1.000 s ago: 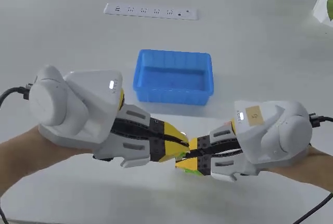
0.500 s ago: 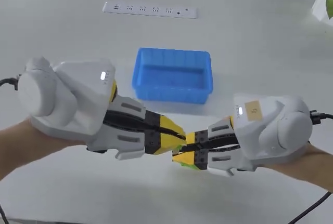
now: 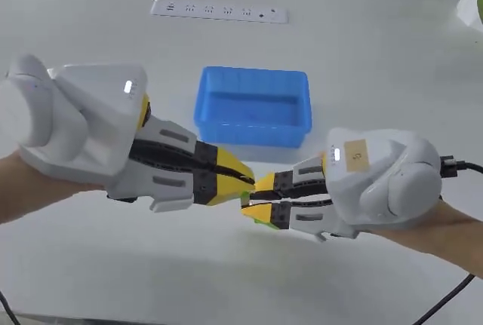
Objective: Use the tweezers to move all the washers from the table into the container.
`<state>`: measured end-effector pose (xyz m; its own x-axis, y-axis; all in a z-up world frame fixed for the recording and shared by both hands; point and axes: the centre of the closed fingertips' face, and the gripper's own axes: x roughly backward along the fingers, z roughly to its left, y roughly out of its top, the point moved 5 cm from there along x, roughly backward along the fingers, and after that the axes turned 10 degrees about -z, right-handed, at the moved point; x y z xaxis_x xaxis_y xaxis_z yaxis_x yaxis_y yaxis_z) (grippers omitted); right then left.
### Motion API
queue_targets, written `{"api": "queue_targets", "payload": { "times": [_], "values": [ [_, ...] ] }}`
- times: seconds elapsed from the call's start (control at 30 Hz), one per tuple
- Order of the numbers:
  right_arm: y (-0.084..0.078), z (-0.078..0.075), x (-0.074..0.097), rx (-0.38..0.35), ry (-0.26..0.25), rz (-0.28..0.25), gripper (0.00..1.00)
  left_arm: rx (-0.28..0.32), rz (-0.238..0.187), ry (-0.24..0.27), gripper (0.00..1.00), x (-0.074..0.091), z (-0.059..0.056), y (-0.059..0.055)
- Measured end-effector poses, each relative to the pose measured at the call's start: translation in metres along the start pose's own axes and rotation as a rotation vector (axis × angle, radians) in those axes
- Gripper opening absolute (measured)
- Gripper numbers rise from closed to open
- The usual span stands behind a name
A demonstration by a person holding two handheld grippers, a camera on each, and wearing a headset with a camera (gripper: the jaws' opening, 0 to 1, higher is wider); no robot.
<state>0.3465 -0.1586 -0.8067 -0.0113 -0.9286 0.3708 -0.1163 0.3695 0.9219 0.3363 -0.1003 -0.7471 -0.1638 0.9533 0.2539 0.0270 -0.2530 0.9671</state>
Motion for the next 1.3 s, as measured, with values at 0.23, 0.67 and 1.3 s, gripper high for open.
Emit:
{"api": "queue_targets", "payload": {
  "times": [0.23,0.67,1.3],
  "values": [
    [-0.003,-0.005,0.001,0.001,-0.035,0.020,0.10,-0.010,-0.002,0.005,0.05,-0.001,0.006,-0.002],
    [-0.012,-0.009,-0.004,-0.033,-0.056,0.050,0.11,-0.001,-0.007,0.023,0.05,-0.001,0.011,-0.009],
    [-0.018,-0.009,-0.008,-0.053,-0.053,0.066,0.11,0.017,-0.006,0.026,0.05,-0.003,0.013,-0.017]
  ]
}}
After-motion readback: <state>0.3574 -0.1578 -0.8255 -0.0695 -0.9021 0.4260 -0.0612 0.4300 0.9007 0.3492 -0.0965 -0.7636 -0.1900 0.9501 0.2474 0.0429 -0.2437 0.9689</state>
